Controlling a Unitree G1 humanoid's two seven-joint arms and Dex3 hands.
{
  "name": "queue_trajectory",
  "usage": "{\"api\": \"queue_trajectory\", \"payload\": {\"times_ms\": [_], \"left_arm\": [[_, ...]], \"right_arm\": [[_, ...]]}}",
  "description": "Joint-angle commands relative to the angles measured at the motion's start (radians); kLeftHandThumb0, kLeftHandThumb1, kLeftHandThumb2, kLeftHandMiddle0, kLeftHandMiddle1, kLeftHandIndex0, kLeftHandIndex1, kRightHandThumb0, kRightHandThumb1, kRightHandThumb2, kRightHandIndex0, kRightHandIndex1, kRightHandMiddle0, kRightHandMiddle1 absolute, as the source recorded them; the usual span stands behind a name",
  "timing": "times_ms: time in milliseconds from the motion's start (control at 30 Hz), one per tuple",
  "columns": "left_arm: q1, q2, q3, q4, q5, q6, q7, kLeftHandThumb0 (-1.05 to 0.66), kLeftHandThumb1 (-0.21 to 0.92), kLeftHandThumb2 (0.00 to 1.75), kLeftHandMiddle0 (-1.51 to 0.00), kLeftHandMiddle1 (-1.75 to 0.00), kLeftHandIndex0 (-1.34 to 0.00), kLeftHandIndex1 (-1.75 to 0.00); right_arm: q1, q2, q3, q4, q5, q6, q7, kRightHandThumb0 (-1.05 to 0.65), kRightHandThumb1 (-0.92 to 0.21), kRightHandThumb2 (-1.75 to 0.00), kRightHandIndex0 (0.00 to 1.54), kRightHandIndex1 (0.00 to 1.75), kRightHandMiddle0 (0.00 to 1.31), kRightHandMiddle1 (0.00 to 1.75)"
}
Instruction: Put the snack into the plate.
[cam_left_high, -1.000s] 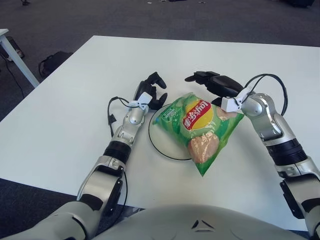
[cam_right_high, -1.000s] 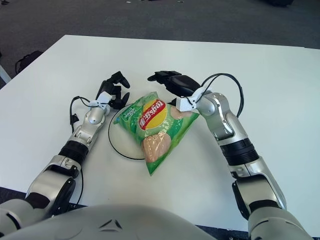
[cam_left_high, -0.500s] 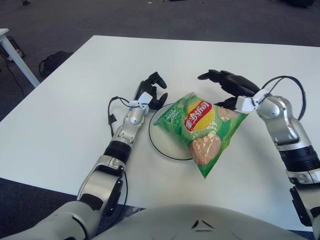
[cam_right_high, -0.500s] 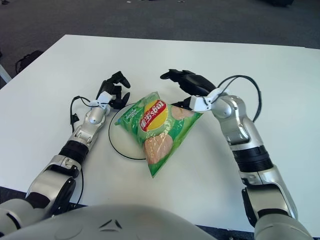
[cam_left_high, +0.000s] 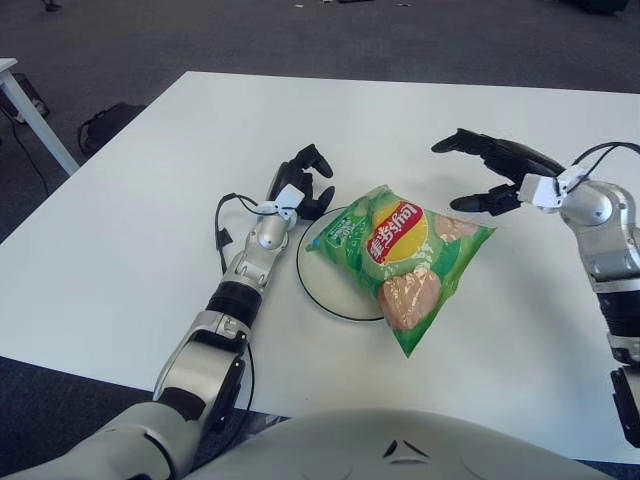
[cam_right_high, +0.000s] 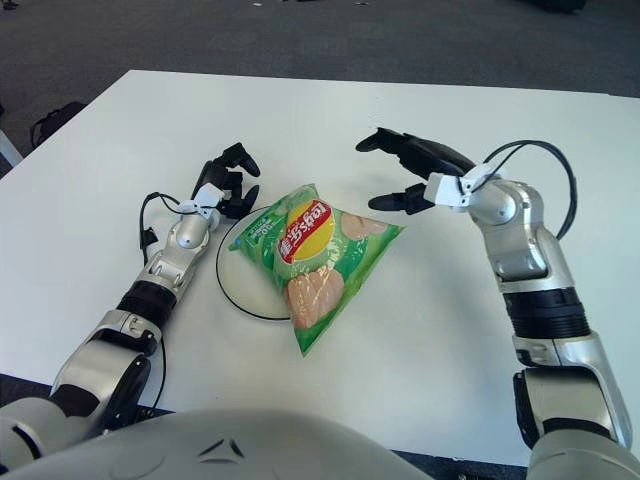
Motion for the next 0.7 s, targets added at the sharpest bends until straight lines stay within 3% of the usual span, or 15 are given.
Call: {"api": "queue_trajectory", "payload": {"times_ms": [0, 300, 467, 667], "left_arm": [[0.105, 0.004, -0.015, 0.082, 0.005, 0.027, -0.024, -0.48, 0.33, 1.31, -1.24, -1.75, -0.6, -1.75], [0.107, 0.004, -0.015, 0.079, 0.005, 0.028, -0.024, -0.48, 0.33, 1.3, -1.24, -1.75, -0.6, -1.75], [0.108, 0.006, -0.014, 0.08, 0.006, 0.024, -0.022, -0.47, 0.34, 1.29, -1.24, -1.75, -0.6, -1.75], [0.108, 0.008, -0.01, 0.08, 0.001, 0.024, -0.024, -0.47, 0.34, 1.28, -1.24, -1.75, -0.59, -1.75]], "right_arm": [[-0.03, -0.048, -0.042, -0.026, 0.059, 0.043, 0.058, -0.88, -0.8, -0.46, 0.0, 0.6, 0.0, 0.89], [-0.062, -0.084, -0.075, 0.016, 0.127, 0.109, 0.113, -0.9, -0.75, -0.47, 0.0, 0.66, 0.0, 0.91], [-0.035, -0.059, -0.104, 0.092, 0.138, 0.076, 0.048, -0.89, -0.71, -0.52, 0.0, 0.67, 0.0, 0.94], [-0.003, -0.014, -0.094, 0.129, 0.122, 0.045, -0.038, -0.86, -0.69, -0.57, 0.01, 0.71, 0.0, 0.98]]}}
